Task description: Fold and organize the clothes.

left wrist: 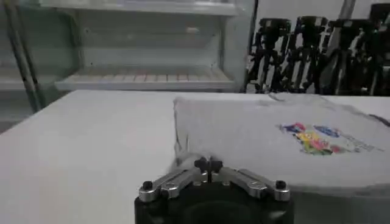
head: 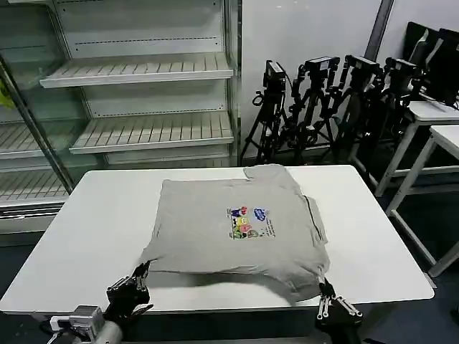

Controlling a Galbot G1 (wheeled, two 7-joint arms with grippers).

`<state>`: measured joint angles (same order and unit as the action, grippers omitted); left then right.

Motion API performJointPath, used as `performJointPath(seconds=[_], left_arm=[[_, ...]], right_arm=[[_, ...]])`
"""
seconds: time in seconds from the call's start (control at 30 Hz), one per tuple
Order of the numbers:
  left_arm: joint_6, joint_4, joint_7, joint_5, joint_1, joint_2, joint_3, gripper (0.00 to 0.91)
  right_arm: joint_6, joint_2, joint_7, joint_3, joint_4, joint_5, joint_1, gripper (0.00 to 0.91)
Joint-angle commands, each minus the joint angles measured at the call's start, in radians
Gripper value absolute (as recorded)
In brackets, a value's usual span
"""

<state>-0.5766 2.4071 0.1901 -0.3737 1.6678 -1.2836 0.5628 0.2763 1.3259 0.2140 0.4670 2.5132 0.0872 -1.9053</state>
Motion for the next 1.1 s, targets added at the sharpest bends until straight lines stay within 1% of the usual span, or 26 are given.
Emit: performJointPath(seconds=[0.03, 0.07, 0.1, 0.13, 0.2, 0.23, 0.27, 0.37, 0.43, 0.47, 0.53, 0.6, 0.67, 0.73, 0.87, 0.93, 1.0, 1.07, 1.1], left_arm=[[0.001, 0.067, 0.015, -0.019, -0.008, 0.033, -0.011, 0.02], [0.0, 0.045, 0.017, -0.037, -0.03, 0.042, -0.016, 0.02], [0.0, 0.017, 0.013, -0.048, -0.069, 0.053, -0.019, 0.02], [0.001, -0.002, 0.011, -0.049, -0.097, 0.063, -0.024, 0.02], [0.0, -0.032, 0.015, -0.058, -0.127, 0.071, -0.032, 0.02], [0.0, -0.064, 0.014, -0.068, -0.157, 0.085, -0.039, 0.02], [0.001, -0.077, 0.014, -0.08, -0.185, 0.092, -0.041, 0.02], [0.001, -0.132, 0.017, -0.117, -0.251, 0.119, -0.055, 0.02], [0.003, -0.181, 0.019, -0.144, -0.315, 0.141, -0.063, 0.02], [0.002, -0.201, 0.022, -0.155, -0.327, 0.144, -0.067, 0.02], [0.001, -0.247, 0.024, -0.168, -0.407, 0.16, -0.081, 0.02], [0.001, -0.273, 0.027, -0.187, -0.456, 0.172, -0.087, 0.02], [0.0, -0.297, 0.03, -0.201, -0.484, 0.18, -0.091, 0.02], [0.0, -0.327, 0.032, -0.211, -0.523, 0.189, -0.103, 0.02], [0.0, -0.4, 0.043, -0.203, -0.58, 0.184, -0.141, 0.06], [0.0, -0.443, 0.044, -0.194, -0.603, 0.178, -0.158, 0.091], [0.001, -0.481, 0.042, -0.169, -0.624, 0.17, -0.174, 0.141], [0.001, -0.507, 0.042, -0.143, -0.643, 0.16, -0.19, 0.302], [0.0, -0.511, 0.041, -0.134, -0.645, 0.156, -0.194, 0.302]], right_arm=[[-0.019, -0.026, -0.002, 0.058, 0.024, 0.096, 0.069, 0.0], [-0.018, -0.036, 0.002, 0.065, 0.003, 0.127, 0.112, 0.0], [-0.01, -0.047, 0.009, 0.064, -0.027, 0.147, 0.201, 0.0], [-0.013, -0.06, 0.012, 0.06, -0.06, 0.151, 0.244, 0.0], [-0.013, -0.079, 0.018, 0.061, -0.096, 0.171, 0.283, 0.0], [-0.007, -0.094, 0.024, 0.056, -0.138, 0.189, 0.319, 0.0], [-0.006, -0.099, 0.026, 0.056, -0.138, 0.191, 0.339, 0.0], [-0.001, -0.144, 0.031, 0.045, -0.214, 0.221, 0.428, 0.0], [0.02, -0.164, 0.04, 0.029, -0.258, 0.253, 0.517, 0.0], [0.023, -0.169, 0.041, 0.025, -0.27, 0.26, 0.534, 0.0], [0.035, -0.185, 0.041, 0.013, -0.303, 0.276, 0.589, 0.0], [0.059, -0.205, 0.043, -0.008, -0.364, 0.3, 0.662, 0.0], [0.073, -0.217, 0.043, -0.018, -0.392, 0.311, 0.693, 0.0], [0.104, -0.231, 0.044, -0.033, -0.43, 0.333, 0.732, 0.0], [0.15, -0.245, 0.029, -0.064, -0.51, 0.331, 0.794, 0.0], [0.152, -0.251, 0.018, -0.09, -0.549, 0.316, 0.819, 0.0], [0.151, -0.255, 0.011, -0.118, -0.584, 0.297, 0.846, 0.0], [0.157, -0.251, 0.008, -0.146, -0.616, 0.288, 0.868, 0.0], [0.159, -0.25, 0.007, -0.151, -0.621, 0.283, 0.871, 0.0]])
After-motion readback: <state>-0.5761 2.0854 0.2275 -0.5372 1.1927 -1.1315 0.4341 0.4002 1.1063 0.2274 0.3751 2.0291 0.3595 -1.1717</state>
